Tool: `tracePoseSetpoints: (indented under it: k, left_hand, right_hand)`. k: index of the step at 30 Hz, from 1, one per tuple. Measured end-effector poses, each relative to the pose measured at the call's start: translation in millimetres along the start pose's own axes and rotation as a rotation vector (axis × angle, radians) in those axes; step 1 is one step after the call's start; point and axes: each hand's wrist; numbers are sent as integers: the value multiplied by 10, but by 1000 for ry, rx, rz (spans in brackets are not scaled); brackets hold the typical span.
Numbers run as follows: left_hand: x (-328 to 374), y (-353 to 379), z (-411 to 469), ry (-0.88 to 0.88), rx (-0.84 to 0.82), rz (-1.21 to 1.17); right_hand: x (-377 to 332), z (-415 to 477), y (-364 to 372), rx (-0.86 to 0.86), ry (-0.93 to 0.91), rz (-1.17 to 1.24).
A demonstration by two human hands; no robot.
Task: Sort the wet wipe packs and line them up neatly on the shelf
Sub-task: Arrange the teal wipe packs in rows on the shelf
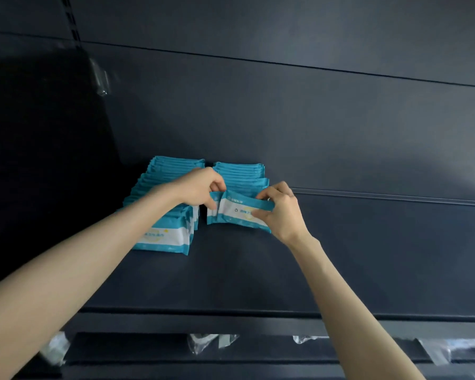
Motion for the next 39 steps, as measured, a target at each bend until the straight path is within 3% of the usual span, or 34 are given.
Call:
tracePoseSetpoints:
  k: [5, 9, 15, 19, 25, 31, 39]
  left_hand:
    - [-3, 36, 5, 50, 58, 23]
    - [-44, 97, 27, 82, 133, 2]
    - [-59, 165, 39, 109, 226, 36]
    - [-36, 186, 22, 155, 322, 219]
    - [-20, 234, 99, 183, 182, 462]
    - [23, 244, 152, 206, 197, 594]
    - [57, 213, 91, 162, 149, 556]
  right_hand:
    - [-5, 66, 150, -25, -96, -216]
    - [-6, 92, 216, 75, -149, -302]
    - [0, 18, 353, 159, -104, -402]
    - [81, -69, 314, -17, -39, -342]
    - [104, -48, 288, -103, -4, -281]
    - [104, 1, 318, -88, 11, -297]
    - [-10, -22, 266, -139, 44, -357]
Point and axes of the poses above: each hand's wrist, its own z-axis towards the middle knuckle, its own y-axis out of the palm, x = y × z, and after that the axes turned 8 degrees about -y, right-handed
